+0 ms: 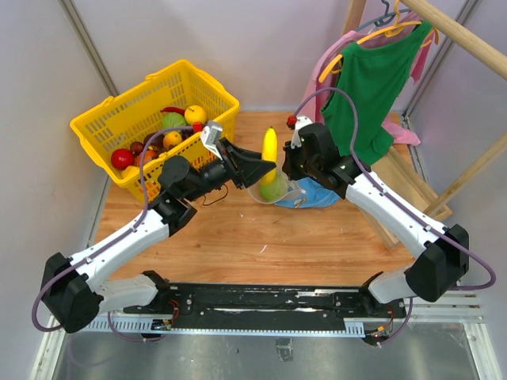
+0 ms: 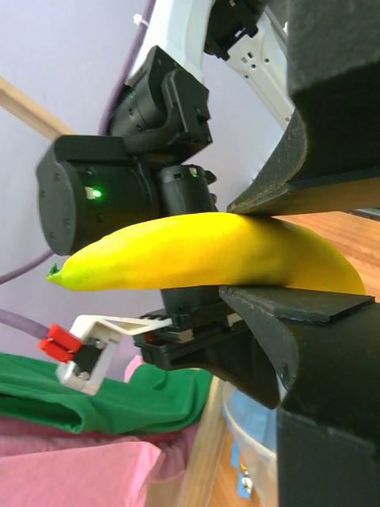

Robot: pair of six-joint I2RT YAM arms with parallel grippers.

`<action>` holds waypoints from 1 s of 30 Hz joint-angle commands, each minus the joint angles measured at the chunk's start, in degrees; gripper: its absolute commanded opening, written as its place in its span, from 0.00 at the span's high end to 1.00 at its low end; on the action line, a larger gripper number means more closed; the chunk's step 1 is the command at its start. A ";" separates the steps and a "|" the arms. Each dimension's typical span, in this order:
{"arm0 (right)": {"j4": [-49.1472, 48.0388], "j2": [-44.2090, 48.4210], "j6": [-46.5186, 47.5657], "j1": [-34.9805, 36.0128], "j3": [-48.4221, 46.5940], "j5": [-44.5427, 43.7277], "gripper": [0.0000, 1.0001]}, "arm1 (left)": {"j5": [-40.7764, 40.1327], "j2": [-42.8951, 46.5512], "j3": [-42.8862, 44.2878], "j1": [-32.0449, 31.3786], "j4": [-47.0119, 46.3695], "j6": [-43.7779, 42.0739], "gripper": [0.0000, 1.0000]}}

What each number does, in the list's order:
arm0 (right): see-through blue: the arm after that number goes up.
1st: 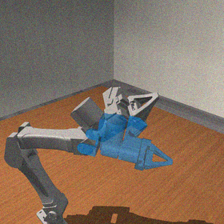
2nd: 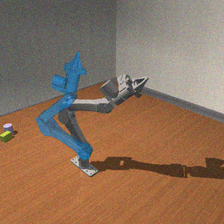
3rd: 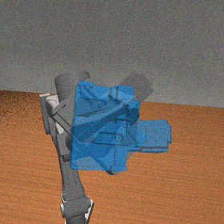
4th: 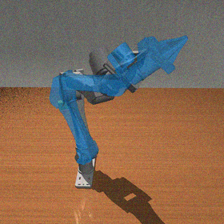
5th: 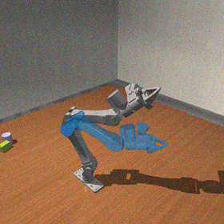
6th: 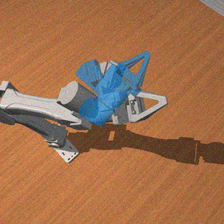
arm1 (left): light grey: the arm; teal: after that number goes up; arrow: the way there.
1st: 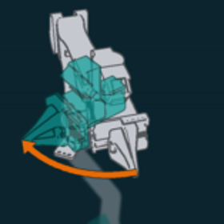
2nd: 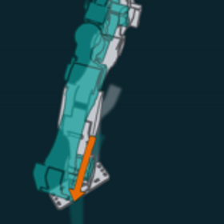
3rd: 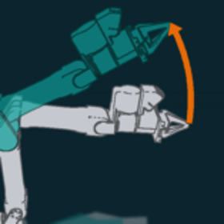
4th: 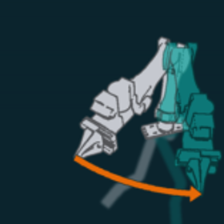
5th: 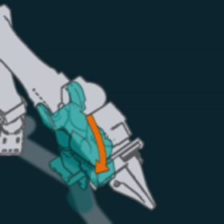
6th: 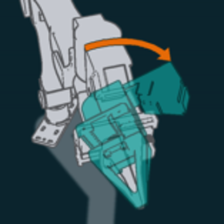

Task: Place the food in the zip-top bag and seal the zipper
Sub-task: Place the fake fruit in the zipper food storage bag.

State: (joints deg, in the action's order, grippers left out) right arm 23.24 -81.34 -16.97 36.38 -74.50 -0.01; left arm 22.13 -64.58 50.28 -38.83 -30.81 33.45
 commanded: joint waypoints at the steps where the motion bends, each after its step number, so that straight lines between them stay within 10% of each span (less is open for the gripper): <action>1: 0.40 -0.13 -0.88 -1.39 -2.05 0.03 0.99 | -4.94 -0.22 -3.55 -1.93 -3.93 -1.61 1.00; 14: -0.24 -0.22 -0.17 -1.37 -1.93 1.59 0.99 | -12.32 -3.00 -12.42 -2.48 -10.53 -20.22 0.94; 30: -0.84 0.51 0.48 -1.33 -1.30 2.91 1.00 | -8.63 -6.50 -12.63 -2.48 -4.04 -44.99 0.37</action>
State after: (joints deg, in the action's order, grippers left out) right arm 23.11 -81.34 -16.91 36.38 -74.50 2.37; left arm 12.71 -70.85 36.01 -40.80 -37.15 -5.63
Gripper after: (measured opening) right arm 0.009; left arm 0.579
